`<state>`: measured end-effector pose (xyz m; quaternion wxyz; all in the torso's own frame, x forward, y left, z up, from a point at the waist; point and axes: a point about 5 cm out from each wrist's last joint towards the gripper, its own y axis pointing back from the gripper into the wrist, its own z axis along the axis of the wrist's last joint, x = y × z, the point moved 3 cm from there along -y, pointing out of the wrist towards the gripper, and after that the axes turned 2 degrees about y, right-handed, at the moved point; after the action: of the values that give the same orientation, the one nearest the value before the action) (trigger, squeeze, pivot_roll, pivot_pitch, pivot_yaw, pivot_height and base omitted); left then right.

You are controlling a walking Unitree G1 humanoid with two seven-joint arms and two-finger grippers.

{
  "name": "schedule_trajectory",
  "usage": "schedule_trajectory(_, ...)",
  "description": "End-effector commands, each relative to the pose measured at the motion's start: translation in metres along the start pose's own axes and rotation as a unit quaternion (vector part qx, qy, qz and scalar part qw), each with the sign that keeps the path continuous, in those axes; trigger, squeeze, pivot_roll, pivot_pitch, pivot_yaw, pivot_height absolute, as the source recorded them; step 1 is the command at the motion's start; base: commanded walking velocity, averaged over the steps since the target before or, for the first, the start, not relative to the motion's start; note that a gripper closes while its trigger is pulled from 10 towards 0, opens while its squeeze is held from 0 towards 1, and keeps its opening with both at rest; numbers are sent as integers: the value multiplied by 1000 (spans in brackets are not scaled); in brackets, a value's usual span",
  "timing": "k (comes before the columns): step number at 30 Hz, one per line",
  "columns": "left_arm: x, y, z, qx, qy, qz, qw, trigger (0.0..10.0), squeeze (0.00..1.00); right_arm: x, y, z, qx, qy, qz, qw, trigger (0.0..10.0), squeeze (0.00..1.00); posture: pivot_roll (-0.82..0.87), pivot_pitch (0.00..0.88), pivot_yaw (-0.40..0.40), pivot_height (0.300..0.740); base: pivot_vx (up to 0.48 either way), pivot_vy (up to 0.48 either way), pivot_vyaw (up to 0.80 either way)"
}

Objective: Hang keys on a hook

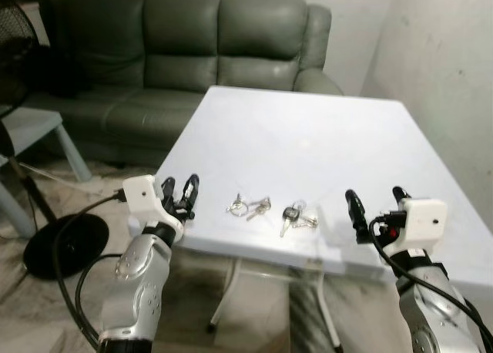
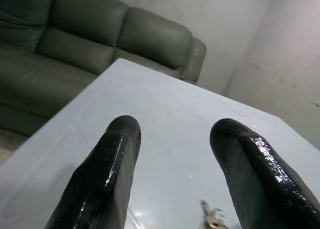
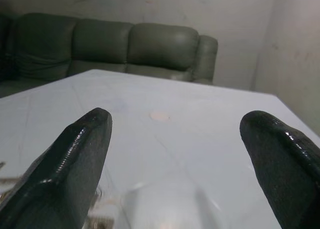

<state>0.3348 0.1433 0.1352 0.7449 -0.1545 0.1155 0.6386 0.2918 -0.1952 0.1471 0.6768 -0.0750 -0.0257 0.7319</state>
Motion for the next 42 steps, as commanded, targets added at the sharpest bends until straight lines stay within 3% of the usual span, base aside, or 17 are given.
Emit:
schedule_trajectory(1,5,1,3,-4,-7,12,1000,10000,0,8,-2,1,1,-3,19,1000,10000,0,-31,0,-41,740,0,0,0)
schedule_trajectory(8,0,2,-1,0,-15,7,1000,10000,0,15,-7,-3,13,6,55,998,10000,0,-28,0,-42,740,0,0,0)
schedule_trajectory(20,-19,8,-13,21,-41,-51,998,10000,0,29,-26,-9,44,35,109,992,10000,0,-25,0,-38,740,0,0,0)
schedule_trajectory(30,-30,15,-25,47,-49,-73,995,10000,0,37,-38,-27,114,49,44,991,10000,0,-11,0,-48,740,0,0,0)
schedule_trajectory(34,-31,16,-26,50,-49,-76,995,10000,0,36,-34,-43,159,56,21,986,10000,0,-6,0,-49,740,0,0,0)
schedule_trajectory(42,-29,17,-25,50,-49,-73,995,10000,0,35,-28,-56,188,57,7,980,10000,0,-2,0,-50,740,0,0,0)
